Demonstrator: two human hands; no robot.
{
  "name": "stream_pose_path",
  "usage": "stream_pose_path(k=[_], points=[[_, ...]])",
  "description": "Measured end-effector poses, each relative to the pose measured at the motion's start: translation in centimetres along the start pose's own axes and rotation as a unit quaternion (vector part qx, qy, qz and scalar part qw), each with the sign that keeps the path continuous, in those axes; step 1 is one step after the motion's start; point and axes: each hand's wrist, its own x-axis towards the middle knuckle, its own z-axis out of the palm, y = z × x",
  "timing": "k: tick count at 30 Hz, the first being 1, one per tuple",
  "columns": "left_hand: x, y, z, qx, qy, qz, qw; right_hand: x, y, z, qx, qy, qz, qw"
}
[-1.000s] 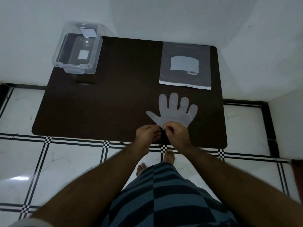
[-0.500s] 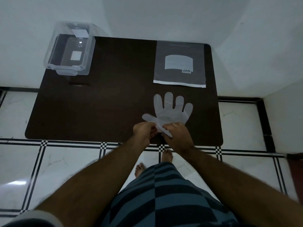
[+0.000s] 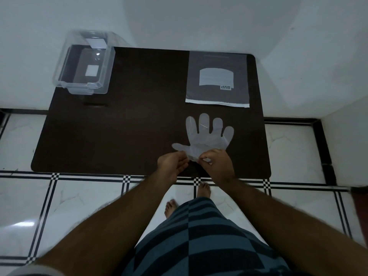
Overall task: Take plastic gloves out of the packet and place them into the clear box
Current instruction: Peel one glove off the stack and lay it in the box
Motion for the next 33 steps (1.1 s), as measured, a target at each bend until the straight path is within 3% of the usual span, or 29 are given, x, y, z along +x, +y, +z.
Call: stream_pose_path(k=[15,20,24,28,33], points=[[0.6,-1.1,-0.5,0.016,0.023,0.044,0.999,-0.1,0.2,-0.3,0.162,-0.101,0.175,0.966],[0.3,-1.6,-0.8,0.108,0.074,0.128,0.983,-0.1,-0.4,-0.3,0.226,-0.065,0.258,0.937],[-0.2,-2.2,-0.4,0.082,0.012,0.084,0.993,0.4,-0.7,-0.2,0.245,-0.052,0.278,0.927],[-0.1,-2.1,0.2,0.037,0.008,0.065,0.997,0.6,-0.9,-0.3,0.246,-0.049,0.283,0.926],[0.0,-2.1,-0.1,0.104,0.012,0.081,0.991,1.0,-0.9,-0.7,0.281,-0.022,0.306,0.909]])
